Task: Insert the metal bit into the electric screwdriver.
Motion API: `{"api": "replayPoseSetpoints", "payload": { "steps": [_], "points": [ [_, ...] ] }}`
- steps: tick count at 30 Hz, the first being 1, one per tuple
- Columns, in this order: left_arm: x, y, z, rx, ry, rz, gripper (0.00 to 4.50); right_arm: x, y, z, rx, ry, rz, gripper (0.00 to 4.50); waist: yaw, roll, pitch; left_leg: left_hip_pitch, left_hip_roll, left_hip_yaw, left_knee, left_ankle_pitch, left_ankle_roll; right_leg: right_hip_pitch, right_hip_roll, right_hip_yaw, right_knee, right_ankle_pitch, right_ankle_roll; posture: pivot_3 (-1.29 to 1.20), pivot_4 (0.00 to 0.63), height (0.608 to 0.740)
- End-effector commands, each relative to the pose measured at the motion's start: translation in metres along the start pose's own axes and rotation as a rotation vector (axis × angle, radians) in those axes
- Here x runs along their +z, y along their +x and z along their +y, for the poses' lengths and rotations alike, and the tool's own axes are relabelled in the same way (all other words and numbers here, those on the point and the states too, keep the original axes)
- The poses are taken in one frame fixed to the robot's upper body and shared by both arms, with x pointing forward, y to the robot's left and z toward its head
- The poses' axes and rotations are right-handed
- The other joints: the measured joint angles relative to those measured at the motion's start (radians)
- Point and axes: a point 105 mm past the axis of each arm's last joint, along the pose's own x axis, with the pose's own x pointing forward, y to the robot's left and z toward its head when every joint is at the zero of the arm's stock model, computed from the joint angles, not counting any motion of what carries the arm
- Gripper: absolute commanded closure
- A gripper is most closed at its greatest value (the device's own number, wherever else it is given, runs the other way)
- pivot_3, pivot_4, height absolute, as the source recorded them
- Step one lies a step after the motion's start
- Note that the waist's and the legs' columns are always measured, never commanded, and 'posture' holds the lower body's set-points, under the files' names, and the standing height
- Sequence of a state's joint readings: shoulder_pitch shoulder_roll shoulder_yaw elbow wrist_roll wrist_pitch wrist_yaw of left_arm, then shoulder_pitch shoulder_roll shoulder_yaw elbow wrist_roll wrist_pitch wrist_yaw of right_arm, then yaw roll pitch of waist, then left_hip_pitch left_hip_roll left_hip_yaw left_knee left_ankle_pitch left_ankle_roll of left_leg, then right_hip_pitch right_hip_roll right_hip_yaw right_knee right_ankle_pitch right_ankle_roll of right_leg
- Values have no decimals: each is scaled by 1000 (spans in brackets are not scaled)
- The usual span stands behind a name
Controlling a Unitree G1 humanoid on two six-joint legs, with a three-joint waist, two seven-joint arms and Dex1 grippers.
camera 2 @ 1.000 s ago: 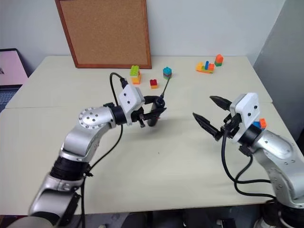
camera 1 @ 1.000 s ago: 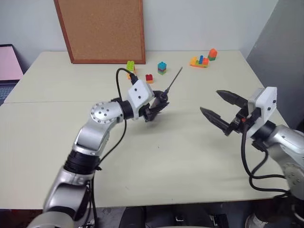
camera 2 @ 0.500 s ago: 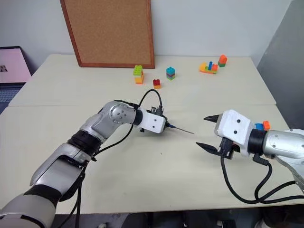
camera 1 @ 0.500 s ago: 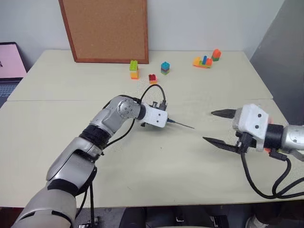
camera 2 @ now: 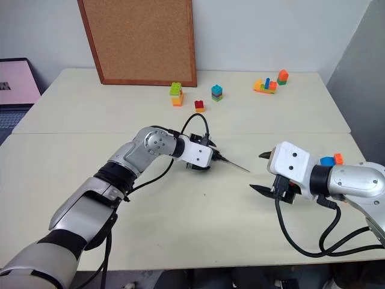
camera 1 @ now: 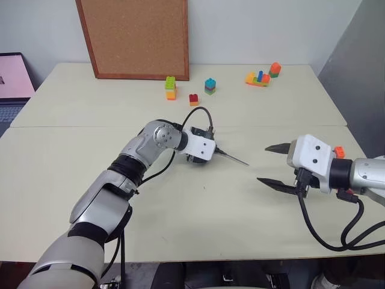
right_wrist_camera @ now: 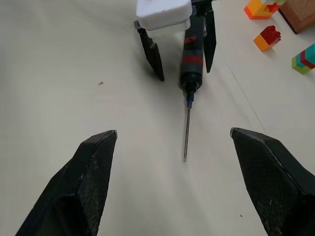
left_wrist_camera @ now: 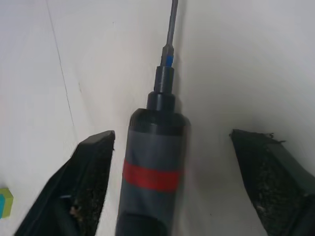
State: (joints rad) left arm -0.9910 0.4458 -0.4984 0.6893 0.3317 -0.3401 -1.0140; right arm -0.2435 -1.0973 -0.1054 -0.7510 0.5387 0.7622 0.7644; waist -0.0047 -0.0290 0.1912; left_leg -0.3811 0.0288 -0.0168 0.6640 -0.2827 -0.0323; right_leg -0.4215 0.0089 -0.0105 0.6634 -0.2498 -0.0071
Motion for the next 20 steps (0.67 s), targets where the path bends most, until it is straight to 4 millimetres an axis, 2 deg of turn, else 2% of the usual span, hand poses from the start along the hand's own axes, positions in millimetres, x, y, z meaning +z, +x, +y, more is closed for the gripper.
{"api": "replayPoseSetpoints", "payload": {
  "steps": [1,3,6,8,11,15,17,20],
  "points": [
    [5,-27,21,100,-102,-67,10,6,-9,-13,-64,-41,-14,617,0,0,0,0,0,0,0,0,0,0,0,0,0,0,0,0,150,740],
    [2,-47,31,167,-181,-90,10,4,-12,-16,-86,-45,-8,617,-1,0,0,-1,0,0,0,0,0,-1,0,0,1,0,0,0,150,740],
    [3,-73,34,211,-306,-151,10,1,-17,-19,-112,-37,-4,617,-1,0,0,-1,1,-1,0,0,0,-1,0,-1,1,0,0,0,150,740],
    [1,-101,29,232,-448,-207,10,-3,-21,-23,-140,-30,-3,617,-1,0,0,0,1,-1,0,0,0,-1,0,0,1,0,0,0,150,740],
    [-10,-135,13,274,-561,-209,10,-7,-27,-26,-174,-21,-7,617,-8,0,0,0,1,-1,1,0,-1,-1,0,0,2,0,0,0,150,740],
    [-16,-153,-11,265,-622,-158,10,-8,-36,-25,-169,-14,-29,617,-3,0,0,1,1,-3,1,0,-1,0,-1,-2,3,0,0,0,150,740],
    [-17,-156,-18,269,-646,-150,10,-8,-40,-24,-164,-11,-48,617,6,0,0,2,1,-3,1,0,-1,1,-1,-2,3,0,0,0,150,740],
    [-29,-162,-36,291,-734,-127,10,-9,-46,-21,-154,3,-63,617,9,0,0,2,1,-4,2,0,-1,2,-2,-3,3,0,0,0,150,740]
  ]
}}
